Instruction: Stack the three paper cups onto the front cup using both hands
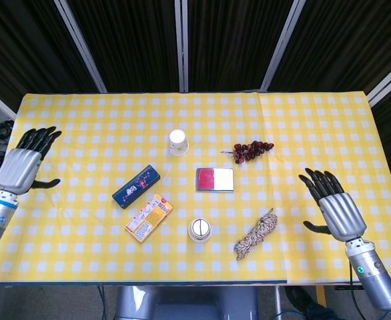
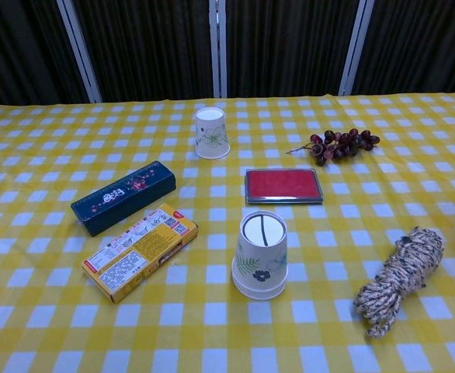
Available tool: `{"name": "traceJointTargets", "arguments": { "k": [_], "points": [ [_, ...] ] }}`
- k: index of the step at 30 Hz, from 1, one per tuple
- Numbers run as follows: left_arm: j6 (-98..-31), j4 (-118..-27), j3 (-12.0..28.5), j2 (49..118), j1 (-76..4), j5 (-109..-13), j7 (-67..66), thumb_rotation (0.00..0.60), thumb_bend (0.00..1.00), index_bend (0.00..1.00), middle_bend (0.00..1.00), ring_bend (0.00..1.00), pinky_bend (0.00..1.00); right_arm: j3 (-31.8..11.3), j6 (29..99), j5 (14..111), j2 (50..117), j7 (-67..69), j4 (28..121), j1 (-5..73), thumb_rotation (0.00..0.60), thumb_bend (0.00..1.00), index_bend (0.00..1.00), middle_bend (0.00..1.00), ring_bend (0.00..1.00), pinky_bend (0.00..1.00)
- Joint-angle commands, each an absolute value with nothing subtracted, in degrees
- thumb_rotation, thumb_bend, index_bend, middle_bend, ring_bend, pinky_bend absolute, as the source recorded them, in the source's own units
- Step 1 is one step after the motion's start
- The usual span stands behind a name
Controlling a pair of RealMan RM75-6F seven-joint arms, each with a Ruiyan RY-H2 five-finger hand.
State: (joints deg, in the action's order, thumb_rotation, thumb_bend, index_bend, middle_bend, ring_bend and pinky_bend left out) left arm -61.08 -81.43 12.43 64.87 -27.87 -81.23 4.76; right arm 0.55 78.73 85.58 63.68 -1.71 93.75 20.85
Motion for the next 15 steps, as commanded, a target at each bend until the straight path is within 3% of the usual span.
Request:
{"name": "traceJointTargets", "arguments": {
  "k": [1, 4, 10, 15],
  "points": [
    [-55.34, -76.99, 14.87, 69.46, -33.95, -79.48, 3.62, 0.6, 0.0, 0.04, 0.0, 0.01, 0.09, -0.17, 79.01, 84.09, 63.57, -5.31, 95.42, 19.84, 0.6, 0.0, 0.0, 0.0, 0.0, 0.0],
    [-50.03, -72.72, 15.7, 73.67, -39.25, -78.73, 5.21, 0.6, 0.02, 0.09, 0.0, 0.03, 0.1, -1.01, 79.31, 83.12, 63.27, -7.39, 95.96, 19.34, 0.6, 0.0, 0.0, 0.0, 0.0, 0.0],
    [-42.41, -62.74, 16.35, 82.26, -47.87, -78.55, 8.66, 0.6, 0.24, 0.13, 0.01, 0.05, 0.09, -2.14, 78.23, 81.28, 63.35, -7.99, 95.28, 19.09, 0.6, 0.0, 0.0, 0.0, 0.0, 0.0],
    [-38.11, -51.59, 16.53, 90.64, -54.38, -78.97, 12.29, 0.6, 0.28, 0.15, 0.01, 0.05, 0.07, -2.83, 75.96, 79.45, 63.81, -7.29, 93.72, 19.37, 0.6, 0.0, 0.0, 0.0, 0.0, 0.0]
  ]
}}
